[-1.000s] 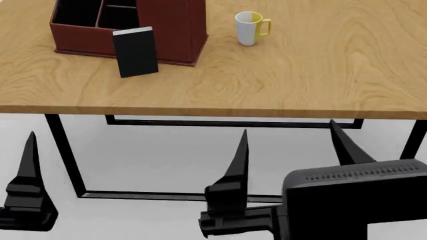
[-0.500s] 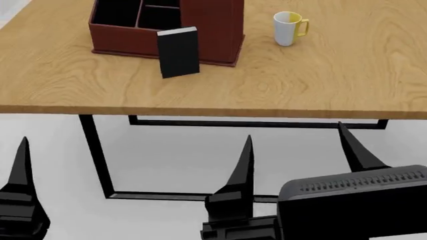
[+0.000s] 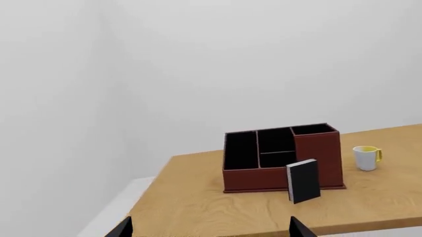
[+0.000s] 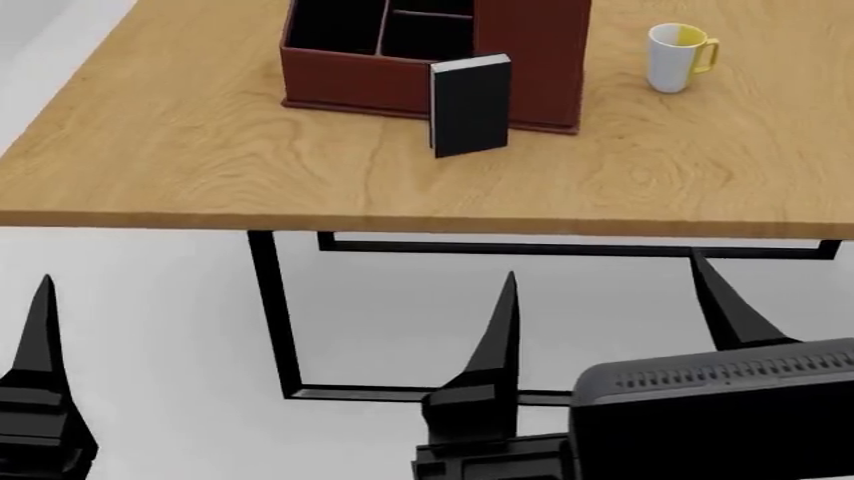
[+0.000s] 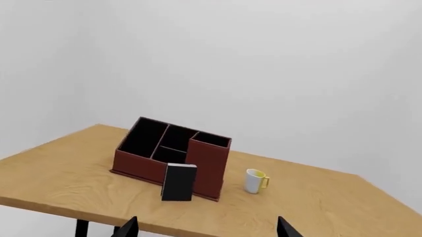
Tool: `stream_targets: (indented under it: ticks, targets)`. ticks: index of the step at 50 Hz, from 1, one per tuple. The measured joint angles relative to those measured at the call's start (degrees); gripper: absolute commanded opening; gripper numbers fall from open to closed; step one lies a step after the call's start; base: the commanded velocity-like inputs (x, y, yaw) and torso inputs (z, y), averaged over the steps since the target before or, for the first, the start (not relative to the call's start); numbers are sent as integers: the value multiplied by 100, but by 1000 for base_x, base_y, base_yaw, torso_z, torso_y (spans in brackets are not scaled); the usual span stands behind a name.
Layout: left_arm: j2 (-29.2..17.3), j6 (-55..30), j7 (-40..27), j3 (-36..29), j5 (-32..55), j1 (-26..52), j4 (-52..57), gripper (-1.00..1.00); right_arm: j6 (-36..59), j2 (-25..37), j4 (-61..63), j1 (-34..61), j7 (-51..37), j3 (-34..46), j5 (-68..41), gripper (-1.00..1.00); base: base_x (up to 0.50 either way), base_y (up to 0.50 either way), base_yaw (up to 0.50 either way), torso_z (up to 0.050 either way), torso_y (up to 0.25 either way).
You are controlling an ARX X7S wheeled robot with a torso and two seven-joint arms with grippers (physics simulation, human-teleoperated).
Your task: Pick up the book and place it in the front compartment of the caddy.
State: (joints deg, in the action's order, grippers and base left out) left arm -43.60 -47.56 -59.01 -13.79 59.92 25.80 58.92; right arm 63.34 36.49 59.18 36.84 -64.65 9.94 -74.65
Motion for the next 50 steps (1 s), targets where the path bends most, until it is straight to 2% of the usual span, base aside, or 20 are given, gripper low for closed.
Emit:
stream_targets:
  ticks: [5,21,50]
  targets:
    - [-33,36,-36,-49,20,36,-9,100,-78,47,-7,-15,-10,36,16,100,0,444,0,0,0]
    - [-112,99,-162,-186,148,203,-25,100,-329,129,-60,-14,-75,70,4,100,17,-2,0,0,0]
    - [-322,363,-289,-342,177,200,-10,100,-559,267,-64,31,-248,159,-121,100,499,0,0,0,1]
